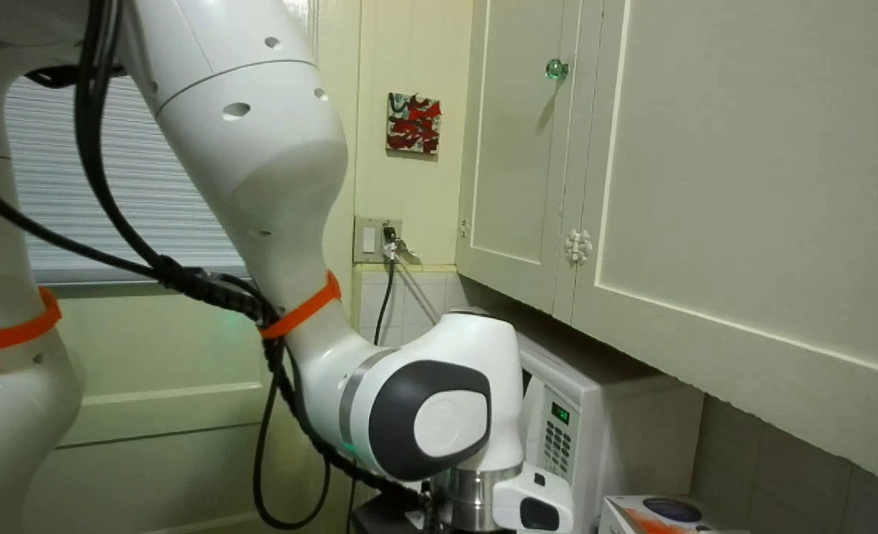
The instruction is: Put the bowl over the microwave
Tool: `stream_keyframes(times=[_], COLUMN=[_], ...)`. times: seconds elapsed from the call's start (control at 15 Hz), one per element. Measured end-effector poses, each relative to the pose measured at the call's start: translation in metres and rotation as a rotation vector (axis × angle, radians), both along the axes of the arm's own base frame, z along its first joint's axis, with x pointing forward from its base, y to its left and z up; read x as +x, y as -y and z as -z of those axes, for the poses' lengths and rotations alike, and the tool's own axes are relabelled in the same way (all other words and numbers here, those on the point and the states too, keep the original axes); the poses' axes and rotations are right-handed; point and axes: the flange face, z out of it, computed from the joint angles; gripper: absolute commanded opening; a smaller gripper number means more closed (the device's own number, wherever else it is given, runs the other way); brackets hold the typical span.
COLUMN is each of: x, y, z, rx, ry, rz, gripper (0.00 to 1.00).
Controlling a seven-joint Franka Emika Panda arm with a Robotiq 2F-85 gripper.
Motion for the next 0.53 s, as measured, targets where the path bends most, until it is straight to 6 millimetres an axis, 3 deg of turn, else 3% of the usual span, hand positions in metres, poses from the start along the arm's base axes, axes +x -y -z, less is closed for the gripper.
stream_keyframes(times=[0.2,0.53], x=[0.001,0.009], y=[0.007,0.013], z=[0.003,-0.012], rx=[0.013,-0.068], ry=[-0.002,0.069], rz=[0.004,-0.140], gripper=[1.00,1.00])
